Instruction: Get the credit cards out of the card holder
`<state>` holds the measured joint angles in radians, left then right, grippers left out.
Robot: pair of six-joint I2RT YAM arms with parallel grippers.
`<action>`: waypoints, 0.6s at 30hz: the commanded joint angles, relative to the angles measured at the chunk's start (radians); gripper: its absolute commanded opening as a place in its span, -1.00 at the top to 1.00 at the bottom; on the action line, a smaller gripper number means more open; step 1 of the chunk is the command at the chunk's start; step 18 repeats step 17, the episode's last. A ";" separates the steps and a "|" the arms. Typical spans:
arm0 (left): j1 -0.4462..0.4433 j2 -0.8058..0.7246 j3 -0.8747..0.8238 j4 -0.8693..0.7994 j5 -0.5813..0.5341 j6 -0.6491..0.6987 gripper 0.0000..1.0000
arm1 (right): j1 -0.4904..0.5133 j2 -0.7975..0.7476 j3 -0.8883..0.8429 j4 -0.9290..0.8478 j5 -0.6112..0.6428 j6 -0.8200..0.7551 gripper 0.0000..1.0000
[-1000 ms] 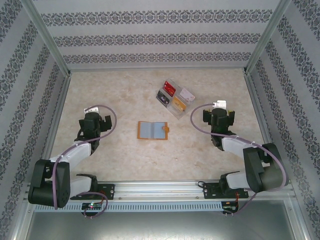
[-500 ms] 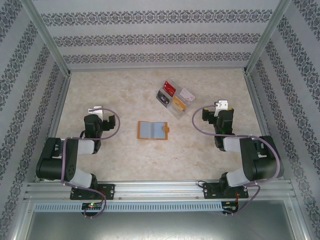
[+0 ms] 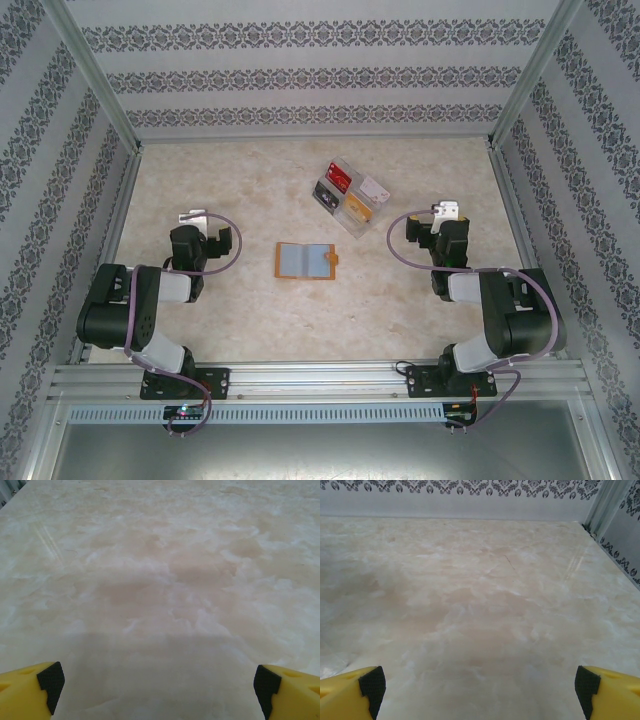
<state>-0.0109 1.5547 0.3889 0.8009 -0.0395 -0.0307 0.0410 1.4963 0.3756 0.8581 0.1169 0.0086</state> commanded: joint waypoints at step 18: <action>0.011 0.006 0.031 0.018 0.047 0.024 -0.99 | -0.010 0.006 0.007 0.028 -0.023 0.021 -0.96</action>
